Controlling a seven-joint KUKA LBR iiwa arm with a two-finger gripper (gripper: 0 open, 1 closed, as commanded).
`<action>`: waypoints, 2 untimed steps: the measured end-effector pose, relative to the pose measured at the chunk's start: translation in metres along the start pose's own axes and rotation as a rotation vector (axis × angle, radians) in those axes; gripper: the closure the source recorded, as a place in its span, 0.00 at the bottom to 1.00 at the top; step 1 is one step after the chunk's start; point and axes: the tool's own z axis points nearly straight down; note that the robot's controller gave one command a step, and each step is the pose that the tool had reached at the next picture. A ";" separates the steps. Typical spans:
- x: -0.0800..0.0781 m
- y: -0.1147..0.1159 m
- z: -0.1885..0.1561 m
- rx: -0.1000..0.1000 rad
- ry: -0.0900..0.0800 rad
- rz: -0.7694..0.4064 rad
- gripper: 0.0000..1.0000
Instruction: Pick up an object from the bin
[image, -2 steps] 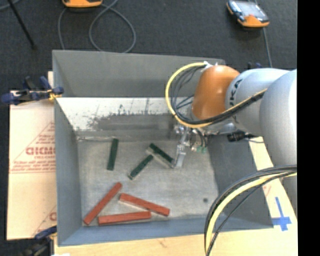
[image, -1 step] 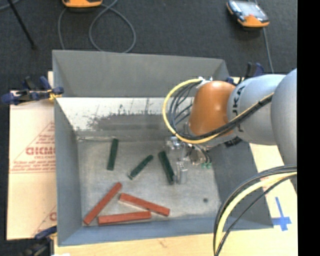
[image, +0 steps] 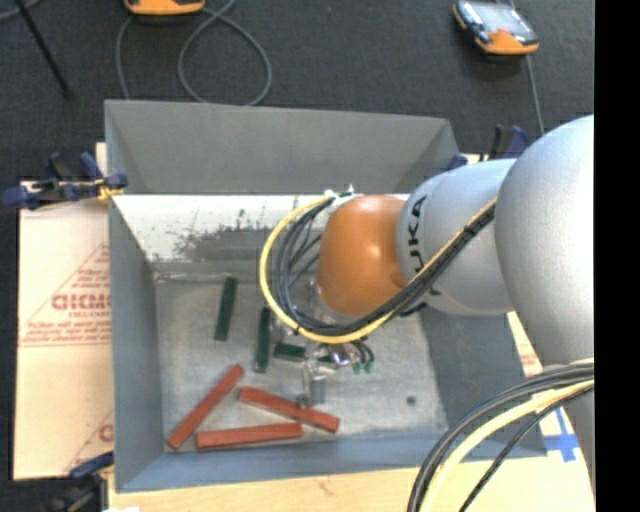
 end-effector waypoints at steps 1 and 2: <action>0.000 -0.004 0.000 0.002 -0.001 0.006 1.00; -0.013 -0.020 -0.183 0.006 -0.012 -0.009 1.00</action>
Offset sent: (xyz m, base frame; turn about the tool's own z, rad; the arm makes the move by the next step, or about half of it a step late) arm 0.0000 0.0000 0.0000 0.0000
